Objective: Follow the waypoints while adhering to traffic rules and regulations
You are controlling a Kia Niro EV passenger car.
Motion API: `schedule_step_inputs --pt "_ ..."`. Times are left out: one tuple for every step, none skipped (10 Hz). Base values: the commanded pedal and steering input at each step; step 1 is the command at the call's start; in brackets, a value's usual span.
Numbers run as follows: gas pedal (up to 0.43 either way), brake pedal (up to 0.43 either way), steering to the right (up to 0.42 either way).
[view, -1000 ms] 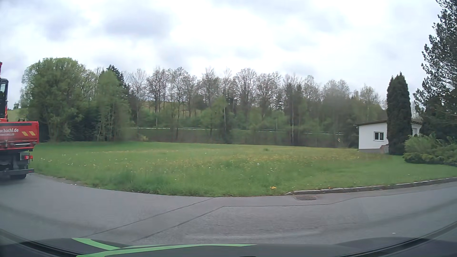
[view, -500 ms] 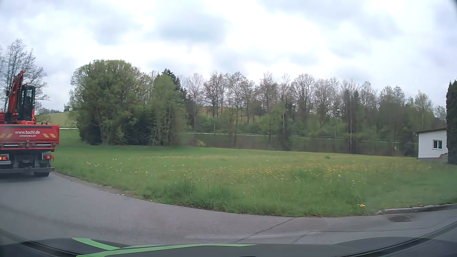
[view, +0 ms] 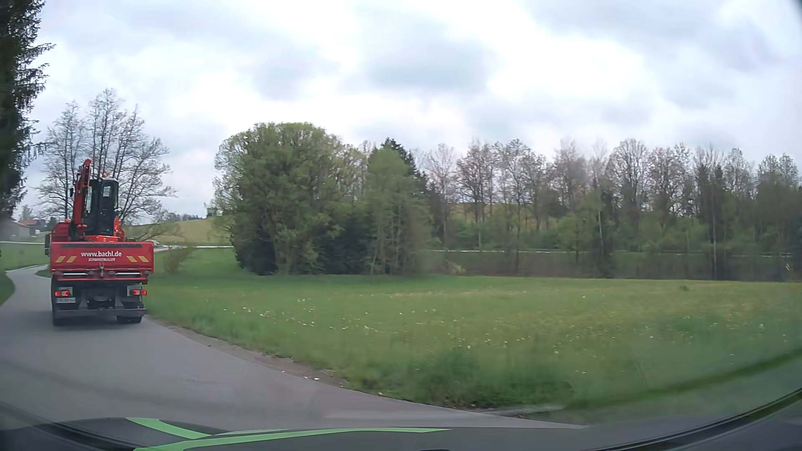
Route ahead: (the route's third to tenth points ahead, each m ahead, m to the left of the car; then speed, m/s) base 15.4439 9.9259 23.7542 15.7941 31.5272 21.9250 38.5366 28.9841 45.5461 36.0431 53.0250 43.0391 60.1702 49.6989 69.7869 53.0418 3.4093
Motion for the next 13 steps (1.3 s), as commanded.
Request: schedule_step_inputs --pt "0.169 0.000 -0.512" --pt "0.197 0.000 -0.495" --pt "0.197 0.000 -0.486" --pt "0.197 0.000 -0.478" --pt "0.197 0.000 -0.471" --pt "0.209 0.000 -0.460" --pt "0.248 0.000 -0.439" --pt "0.268 0.000 -0.410" --pt "0.268 0.000 -0.375" --pt "0.268 0.000 -0.348" --pt "0.287 0.000 -0.322" --pt "0.331 0.000 -0.284" --pt "0.331 0.000 -0.240"
